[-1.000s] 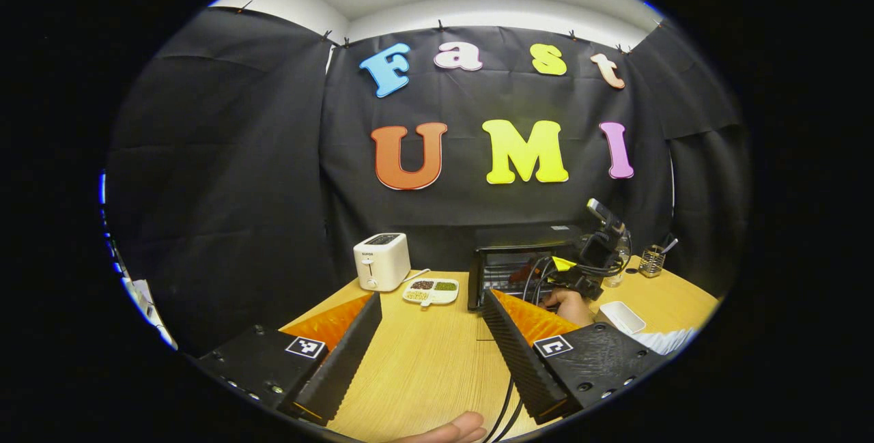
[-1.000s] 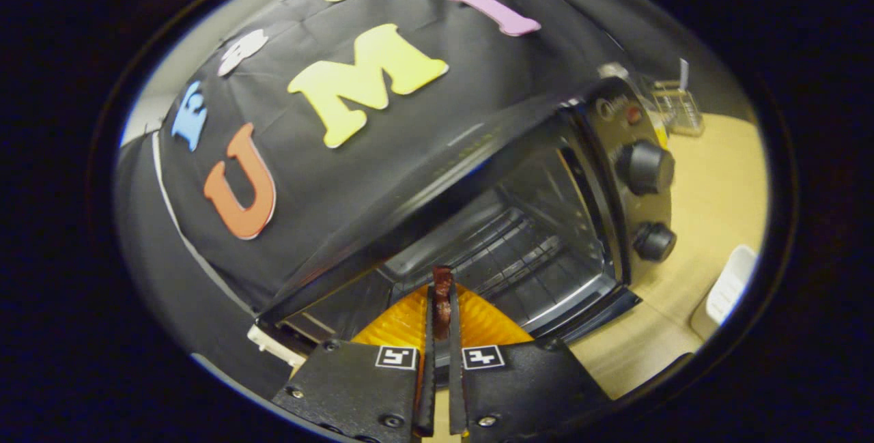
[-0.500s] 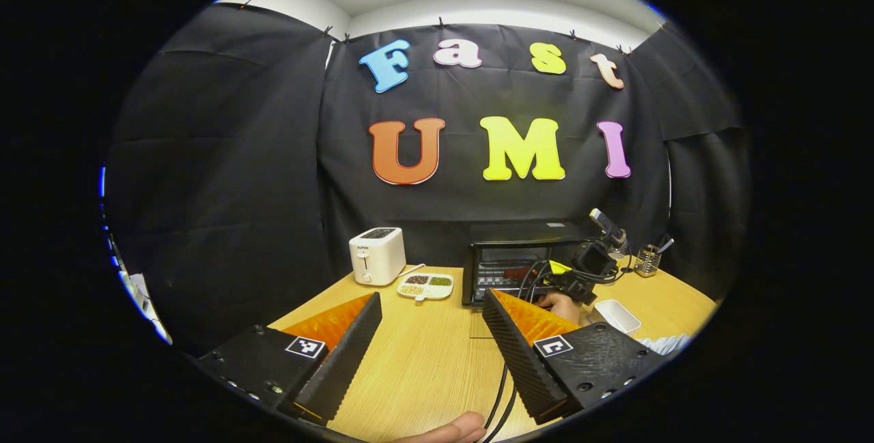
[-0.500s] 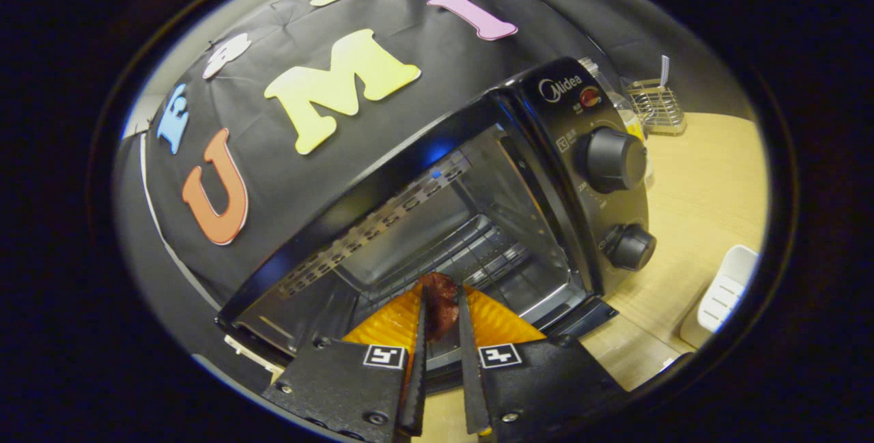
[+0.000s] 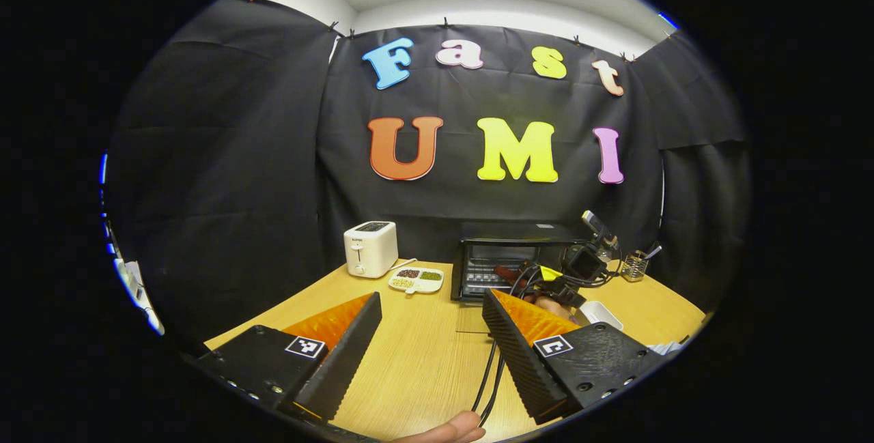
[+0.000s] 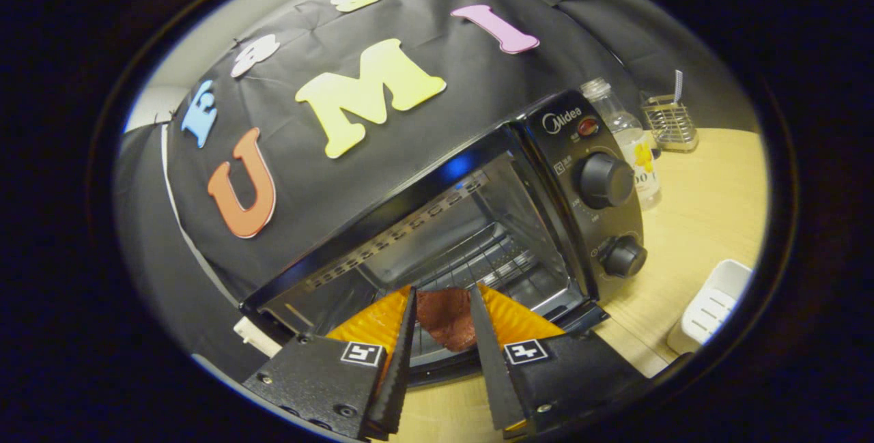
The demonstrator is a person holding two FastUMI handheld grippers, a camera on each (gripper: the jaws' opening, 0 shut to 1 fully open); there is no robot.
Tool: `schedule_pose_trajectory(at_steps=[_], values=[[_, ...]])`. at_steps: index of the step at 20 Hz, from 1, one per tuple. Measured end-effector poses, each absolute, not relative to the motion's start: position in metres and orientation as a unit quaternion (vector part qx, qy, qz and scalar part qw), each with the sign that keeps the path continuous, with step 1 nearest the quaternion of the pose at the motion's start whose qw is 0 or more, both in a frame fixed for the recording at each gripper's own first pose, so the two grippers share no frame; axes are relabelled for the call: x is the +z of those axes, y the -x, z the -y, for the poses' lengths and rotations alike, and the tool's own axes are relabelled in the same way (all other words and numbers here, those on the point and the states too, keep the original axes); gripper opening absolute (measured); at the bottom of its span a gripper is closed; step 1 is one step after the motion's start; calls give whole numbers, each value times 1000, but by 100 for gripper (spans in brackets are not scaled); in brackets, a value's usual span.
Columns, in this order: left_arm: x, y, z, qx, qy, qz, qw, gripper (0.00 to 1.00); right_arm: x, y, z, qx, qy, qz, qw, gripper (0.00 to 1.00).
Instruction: Open the electric oven with the left hand, put the food in, and close the electric oven.
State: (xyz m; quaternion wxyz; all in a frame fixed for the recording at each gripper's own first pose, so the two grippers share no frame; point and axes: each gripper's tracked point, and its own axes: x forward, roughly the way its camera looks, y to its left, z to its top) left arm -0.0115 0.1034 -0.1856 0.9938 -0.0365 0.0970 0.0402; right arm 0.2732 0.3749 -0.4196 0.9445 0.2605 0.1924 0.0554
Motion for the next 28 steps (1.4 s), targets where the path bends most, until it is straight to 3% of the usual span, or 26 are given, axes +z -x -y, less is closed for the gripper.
schedule_pose_trajectory(at_steps=[6, 7, 8, 9, 10, 13, 17, 18, 20, 22, 23, 24, 28], values=[[-185, 30, -104, 47, 35, -100, 993, 96, -400, -225, -371, 77, -179, -151, 969, 56], [-185, 33, -104, 49, 33, -102, 993, 96, -397, -216, -372, 86, -161, -149, 972, 49], [-184, 35, -105, 51, 31, -104, 993, 96, -393, -207, -366, 82, -141, -145, 976, 57], [-184, 36, -104, 51, 30, -103, 993, 96, -387, -200, -358, 76, -125, -138, 980, 50], [-184, 36, -104, 50, 28, -106, 993, 96, -380, -191, -352, 75, -113, -131, 982, 59], [-183, 33, -106, 55, 22, -104, 993, 96, -351, -166, -334, 87, -87, -110, 986, 60], [-185, 15, -103, 57, 31, -105, 992, 96, -306, -144, -289, 80, -64, -88, 991, 68], [-186, 8, -98, 53, 35, -105, 992, 96, -293, -138, -282, 88, -56, -84, 991, 76], [-190, -4, -89, 47, 37, -104, 993, 96, -265, -130, -264, 95, -40, -73, 992, 83], [-201, -15, -79, 42, 33, -111, 992, 96, -246, -125, -241, 90, -16, -70, 993, 100], [-208, -21, -72, 37, 30, -118, 992, 96, -235, -123, -234, 91, -6, -72, 993, 95], [-213, -26, -66, 32, 26, -125, 991, 96, -225, -123, -227, 93, 2, -72, 993, 100], [-245, -55, -26, -3, 14, -159, 987, 96, -183, -121, -189, 77, 2, -69, 995, 96]])
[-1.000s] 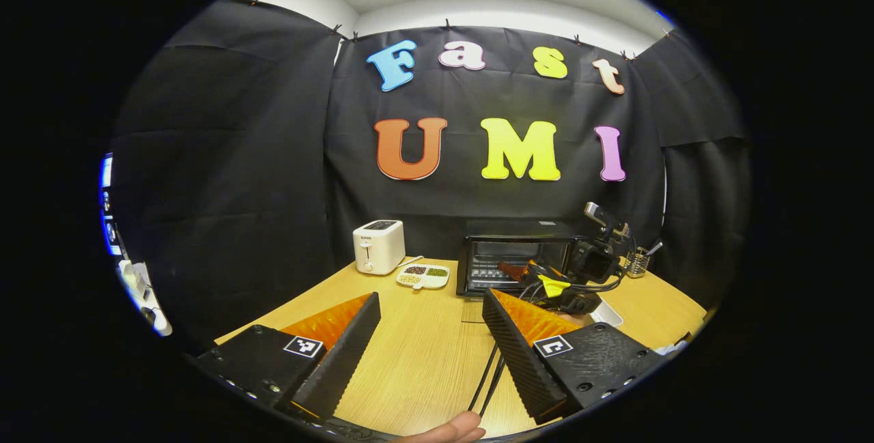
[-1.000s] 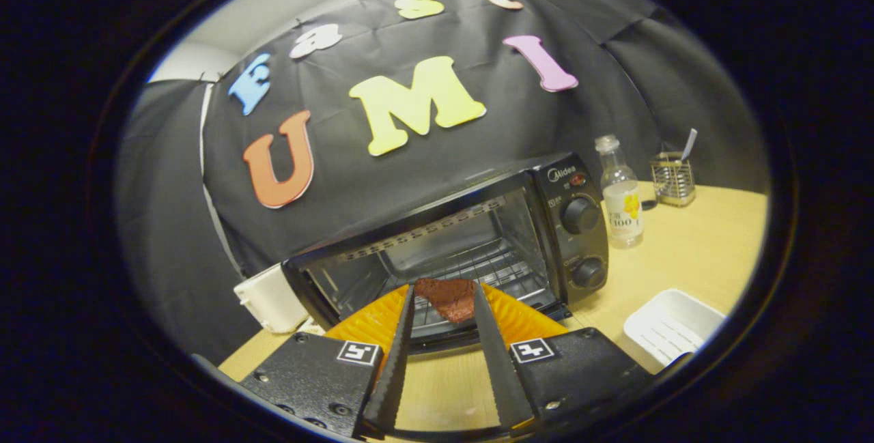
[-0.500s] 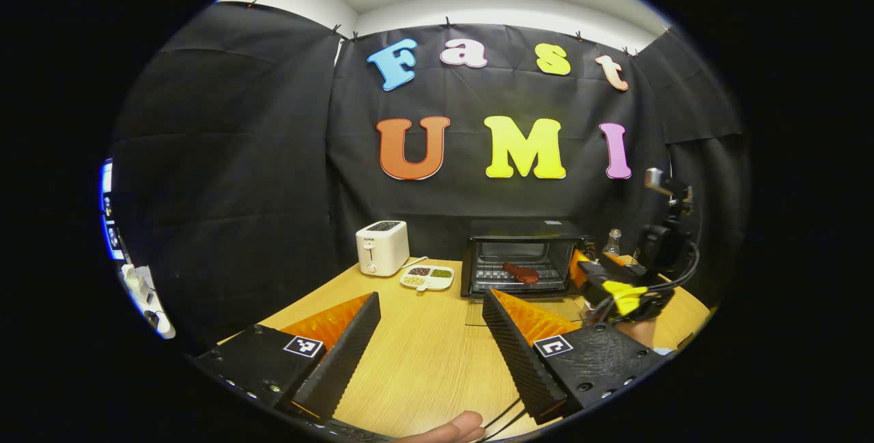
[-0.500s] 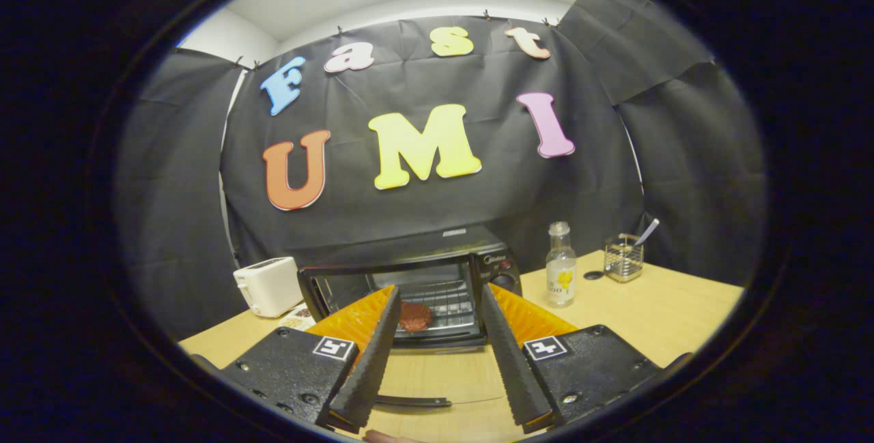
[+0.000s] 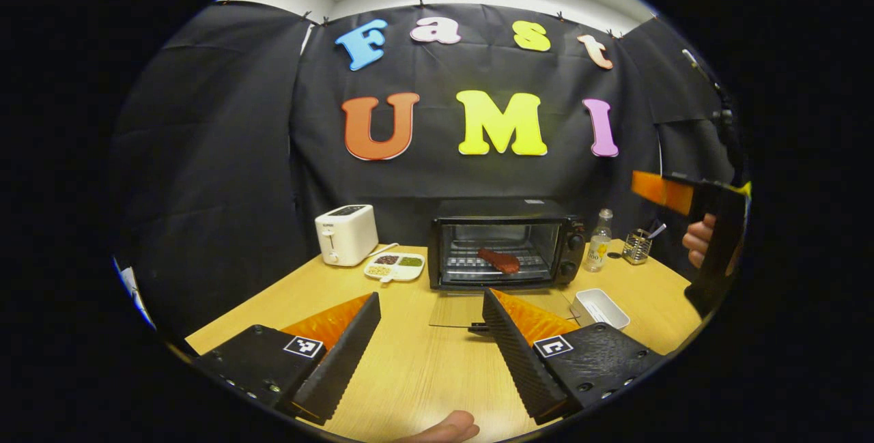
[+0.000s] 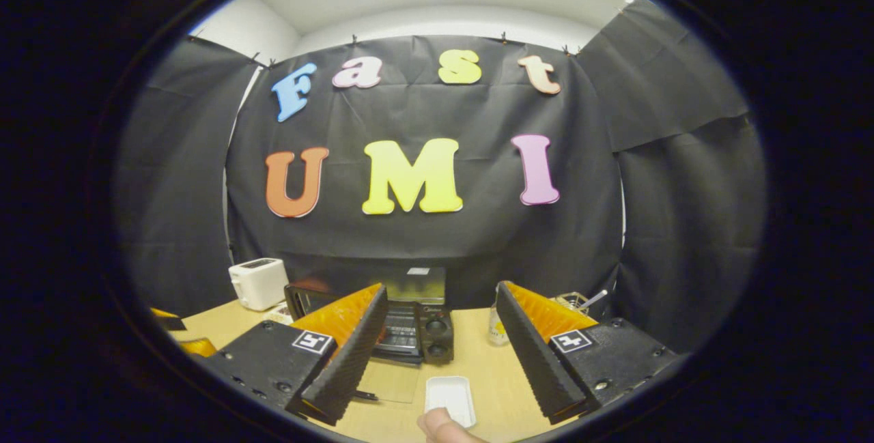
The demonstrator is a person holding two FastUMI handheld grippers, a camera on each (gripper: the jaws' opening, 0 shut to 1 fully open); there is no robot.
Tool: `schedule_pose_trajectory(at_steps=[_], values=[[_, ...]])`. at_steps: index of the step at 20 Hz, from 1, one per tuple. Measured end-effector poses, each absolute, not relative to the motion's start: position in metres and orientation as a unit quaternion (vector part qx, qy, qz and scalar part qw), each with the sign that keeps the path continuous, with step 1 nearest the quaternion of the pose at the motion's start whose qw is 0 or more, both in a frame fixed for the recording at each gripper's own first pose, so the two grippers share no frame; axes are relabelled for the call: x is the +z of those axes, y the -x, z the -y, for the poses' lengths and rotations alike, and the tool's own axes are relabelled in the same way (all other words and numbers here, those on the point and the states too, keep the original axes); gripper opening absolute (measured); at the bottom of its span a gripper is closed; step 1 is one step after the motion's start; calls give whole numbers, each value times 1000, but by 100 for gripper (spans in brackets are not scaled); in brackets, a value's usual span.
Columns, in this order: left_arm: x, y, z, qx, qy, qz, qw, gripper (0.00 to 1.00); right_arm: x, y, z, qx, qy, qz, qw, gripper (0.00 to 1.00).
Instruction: Open the electric oven with the left hand, put the food in, and close the electric oven.
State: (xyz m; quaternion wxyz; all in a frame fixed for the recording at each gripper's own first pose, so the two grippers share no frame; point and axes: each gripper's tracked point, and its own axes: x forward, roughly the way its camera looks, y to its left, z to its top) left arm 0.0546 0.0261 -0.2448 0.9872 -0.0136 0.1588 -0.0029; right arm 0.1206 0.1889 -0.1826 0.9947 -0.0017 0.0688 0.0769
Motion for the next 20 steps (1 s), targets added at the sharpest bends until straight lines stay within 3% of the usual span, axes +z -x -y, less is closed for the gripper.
schedule_pose_trajectory(at_steps=[1, 2, 3, 4, 9, 11, 20], values=[[-254, -61, -15, -15, 13, -169, 985, 96, -174, -120, -180, 76, 0, -68, 995, 100], [-260, -66, 0, -26, 14, -180, 983, 96, -161, -120, -172, 77, -1, -64, 995, 96], [-270, -72, 10, -39, 18, -192, 980, 96, -147, -118, -165, 77, -5, -55, 995, 100], [-280, -76, 21, -51, 24, -206, 977, 96, -133, -117, -156, 75, -6, -46, 996, 96], [-342, -94, 50, -71, 14, -275, 959, 96, -93, -111, -108, 46, 14, -13, 999, 100], [-362, -96, 61, -80, 14, -301, 950, 96, -85, -106, -101, 52, 9, -6, 999, 96], [-403, -116, 84, -94, 7, -353, 931, 95, -94, -108, -64, 31, 25, 4, 999, 100]])
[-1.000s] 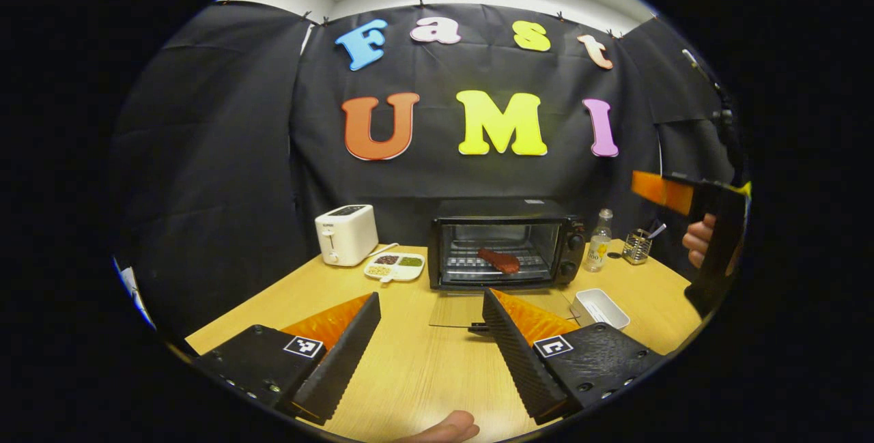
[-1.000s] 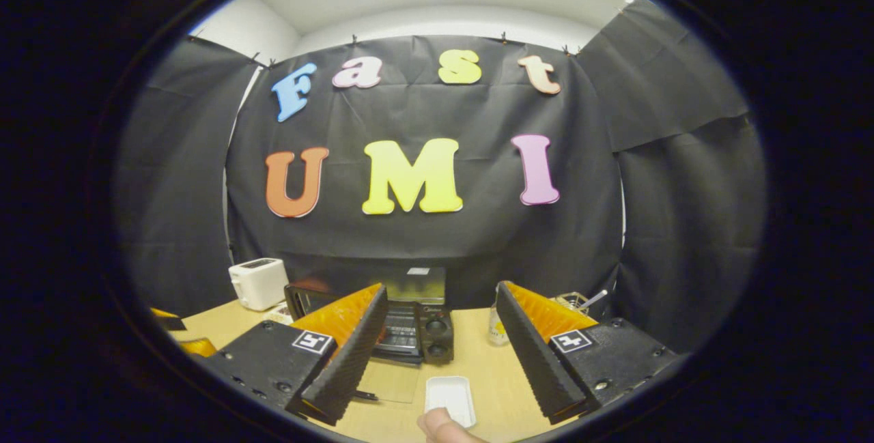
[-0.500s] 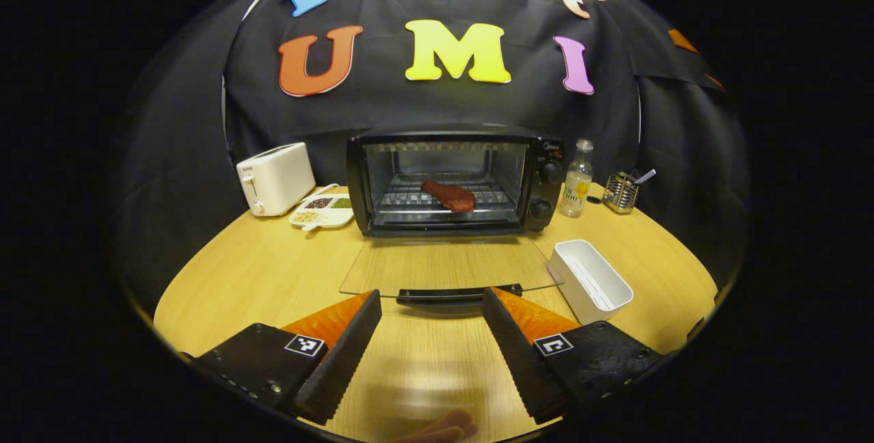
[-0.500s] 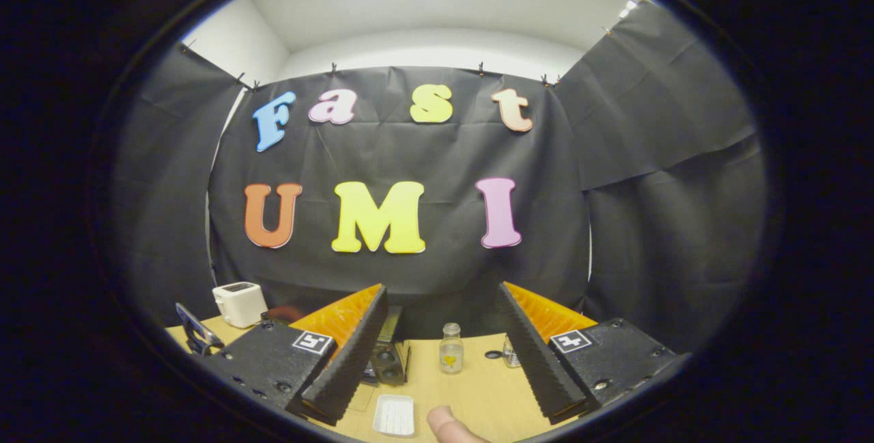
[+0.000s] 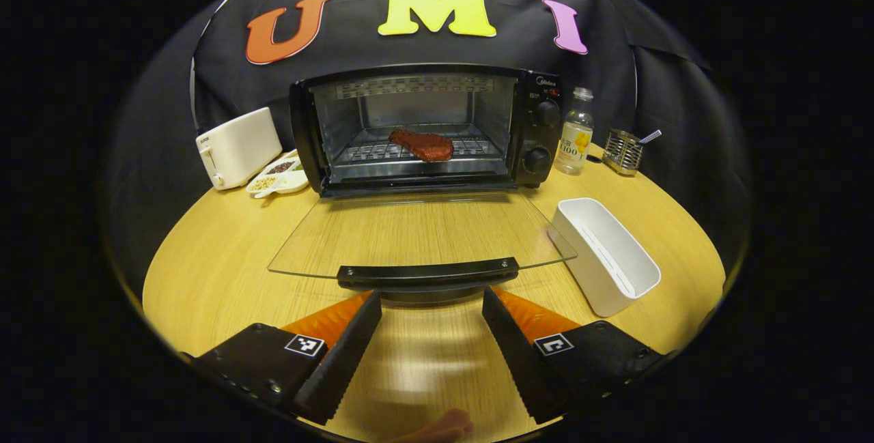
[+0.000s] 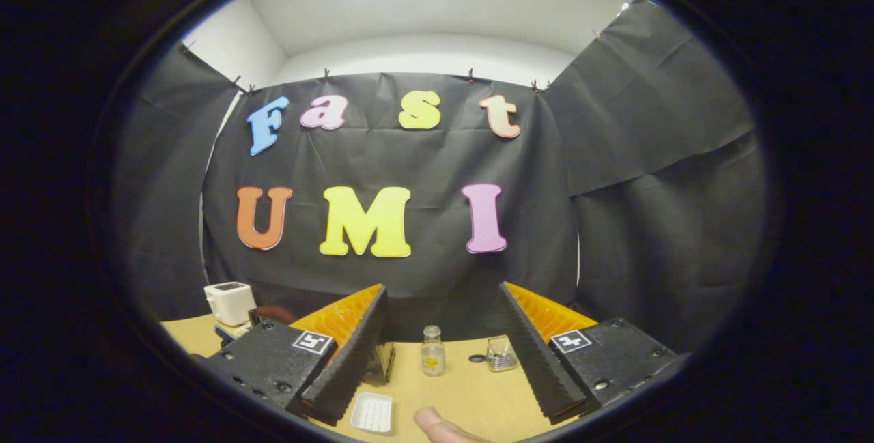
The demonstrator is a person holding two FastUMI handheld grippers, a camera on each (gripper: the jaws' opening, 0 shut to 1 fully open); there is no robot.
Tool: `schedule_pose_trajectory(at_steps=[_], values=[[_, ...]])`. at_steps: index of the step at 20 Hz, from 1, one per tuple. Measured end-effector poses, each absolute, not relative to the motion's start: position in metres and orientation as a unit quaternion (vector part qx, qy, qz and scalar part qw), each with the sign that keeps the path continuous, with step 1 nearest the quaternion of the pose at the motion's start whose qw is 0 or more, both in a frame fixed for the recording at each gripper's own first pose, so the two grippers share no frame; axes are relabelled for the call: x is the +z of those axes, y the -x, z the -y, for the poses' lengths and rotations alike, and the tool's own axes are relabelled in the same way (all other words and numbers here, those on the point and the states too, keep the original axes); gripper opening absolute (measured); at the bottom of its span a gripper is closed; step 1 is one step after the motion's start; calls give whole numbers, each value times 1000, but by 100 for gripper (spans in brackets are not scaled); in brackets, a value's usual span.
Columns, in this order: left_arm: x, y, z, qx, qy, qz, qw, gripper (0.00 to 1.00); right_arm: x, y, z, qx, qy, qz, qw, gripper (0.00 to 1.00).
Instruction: Open the electric oven with the left hand, put the food in, and close the electric oven.
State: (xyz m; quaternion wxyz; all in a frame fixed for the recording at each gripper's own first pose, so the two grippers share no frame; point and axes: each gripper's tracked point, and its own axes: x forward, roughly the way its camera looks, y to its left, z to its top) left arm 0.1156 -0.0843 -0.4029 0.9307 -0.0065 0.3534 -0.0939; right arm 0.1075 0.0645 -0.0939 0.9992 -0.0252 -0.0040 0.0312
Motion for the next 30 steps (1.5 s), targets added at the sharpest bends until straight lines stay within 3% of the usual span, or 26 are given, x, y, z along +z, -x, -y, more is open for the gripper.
schedule_pose_trajectory(at_steps=[5, 6, 13, 14, 16, 20, 29, 30], values=[[-406, -119, 85, -88, -5, -374, 923, 95, -97, -109, -65, 37, 26, -5, 999, 96], [-406, -119, 84, -87, -1, -376, 922, 95, -97, -109, -63, 36, 26, -5, 999, 100], [-397, -119, 83, -88, -5, -381, 920, 95, -102, -109, -62, 35, 20, -14, 999, 100], [-396, -119, 83, -87, -5, -381, 920, 95, -103, -110, -62, 35, 19, -17, 999, 96], [-394, -119, 83, -88, -2, -382, 920, 95, -104, -109, -60, 37, 14, -20, 999, 100], [-377, -124, 82, -87, -2, -367, 926, 95, -109, -107, -57, 37, 7, -27, 999, 96], [-322, -154, 74, -85, 9, -319, 944, 95, -117, -97, -55, 46, 2, -53, 997, 100], [-317, -162, 79, -87, 10, -311, 946, 96, -116, -95, -53, 44, 4, -55, 998, 96]])
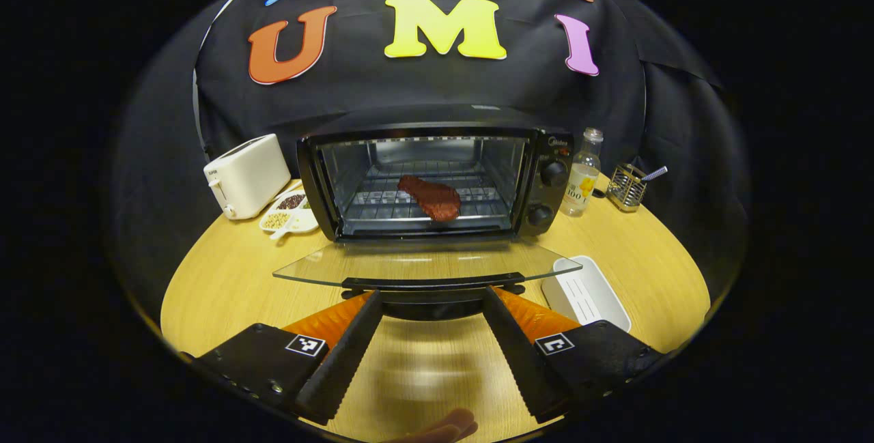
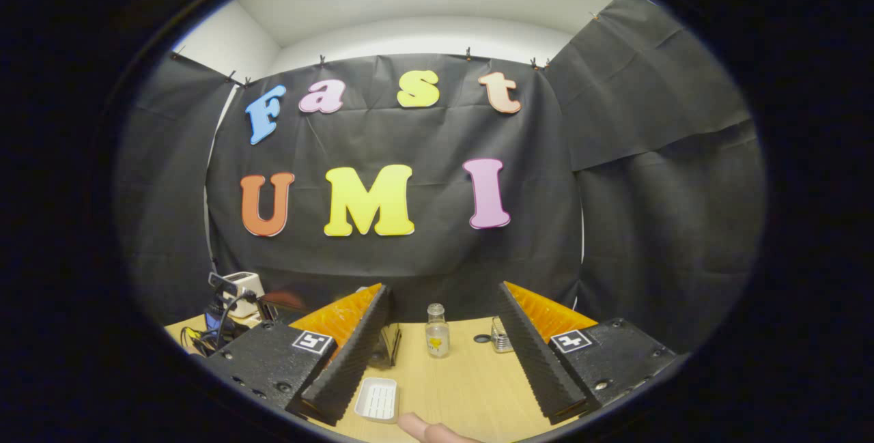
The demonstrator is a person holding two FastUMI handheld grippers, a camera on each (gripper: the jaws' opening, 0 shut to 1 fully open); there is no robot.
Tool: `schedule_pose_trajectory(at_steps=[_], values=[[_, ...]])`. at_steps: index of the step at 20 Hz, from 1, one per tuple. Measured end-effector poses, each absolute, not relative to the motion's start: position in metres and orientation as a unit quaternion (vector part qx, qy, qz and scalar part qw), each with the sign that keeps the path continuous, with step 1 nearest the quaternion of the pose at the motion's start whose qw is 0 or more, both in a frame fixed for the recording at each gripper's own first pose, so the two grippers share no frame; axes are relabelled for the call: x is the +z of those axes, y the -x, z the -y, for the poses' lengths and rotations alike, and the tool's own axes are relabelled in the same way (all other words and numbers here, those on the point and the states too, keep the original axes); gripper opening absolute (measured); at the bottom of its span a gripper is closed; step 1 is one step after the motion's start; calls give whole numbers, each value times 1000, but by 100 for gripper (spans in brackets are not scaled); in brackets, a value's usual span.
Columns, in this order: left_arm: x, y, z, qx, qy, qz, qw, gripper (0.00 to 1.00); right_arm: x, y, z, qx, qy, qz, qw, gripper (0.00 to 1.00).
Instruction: Open the electric oven with the left hand, put the food in, and close the electric oven.
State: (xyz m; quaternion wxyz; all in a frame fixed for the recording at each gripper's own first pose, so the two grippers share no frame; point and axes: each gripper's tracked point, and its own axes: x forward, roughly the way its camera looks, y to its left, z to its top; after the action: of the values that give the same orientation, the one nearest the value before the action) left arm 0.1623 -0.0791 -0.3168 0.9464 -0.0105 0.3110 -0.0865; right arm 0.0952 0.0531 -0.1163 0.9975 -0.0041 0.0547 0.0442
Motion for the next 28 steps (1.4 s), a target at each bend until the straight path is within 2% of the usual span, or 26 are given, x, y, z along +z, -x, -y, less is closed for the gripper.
schedule_pose_trajectory(at_steps=[1, 2, 3, 4, 6, 8, 11, 13, 14, 16, 17, 18, 19, 20, 22, 26, 27, 28], values=[[-310, -167, 78, -87, 12, -305, 948, 95, -114, -92, -53, 43, 5, -54, 998, 100], [-303, -171, 78, -87, 14, -297, 951, 95, -112, -89, -51, 41, 7, -51, 998, 96], [-295, -178, 79, -88, 13, -287, 954, 96, -109, -86, -50, 39, 9, -48, 998, 100], [-288, -185, 78, -90, 7, -270, 959, 95, -107, -83, -49, 36, 12, -46, 998, 96], [-275, -199, 78, -93, -4, -244, 965, 96, -103, -74, -47, 34, 15, -44, 998, 100], [-265, -214, 78, -92, -7, -225, 970, 96, -96, -66, -50, 37, 15, -39, 998, 96], [-246, -234, 83, -99, 6, -199, 975, 96, -86, -58, -50, 37, 21, -31, 999, 96], [-231, -244, 88, -110, 5, -177, 978, 96, -78, -50, -52, 41, 21, -23, 999, 100], [-229, -245, 83, -105, -3, -175, 979, 96, -74, -45, -51, 43, 19, -18, 999, 96], [-222, -234, 75, -93, -8, -171, 981, 96, -69, -38, -48, 43, 11, -10, 999, 100], [-218, -228, 79, -99, 0, -167, 981, 96, -71, -34, -45, 42, 10, -11, 999, 96], [-217, -221, 82, -106, 8, -168, 980, 96, -74, -30, -42, 41, 9, -14, 999, 100], [-220, -214, 81, -106, 9, -176, 979, 96, -74, -27, -39, 39, 7, -16, 999, 96], [-222, -210, 77, -102, 7, -178, 979, 96, -72, -24, -37, 39, 5, -15, 999, 100], [-232, -206, 79, -104, 3, -183, 978, 96, -71, -21, -31, 35, 4, -13, 999, 96], [-281, -189, 94, -107, 26, -258, 960, 96, -69, -14, -24, 30, 4, -5, 1000, 96], [-283, -190, 88, -97, 13, -256, 962, 96, -69, -12, -23, 29, 6, -4, 1000, 100], [-284, -198, 85, -89, -1, -252, 964, 96, -70, -11, -22, 28, 7, -6, 1000, 96]])
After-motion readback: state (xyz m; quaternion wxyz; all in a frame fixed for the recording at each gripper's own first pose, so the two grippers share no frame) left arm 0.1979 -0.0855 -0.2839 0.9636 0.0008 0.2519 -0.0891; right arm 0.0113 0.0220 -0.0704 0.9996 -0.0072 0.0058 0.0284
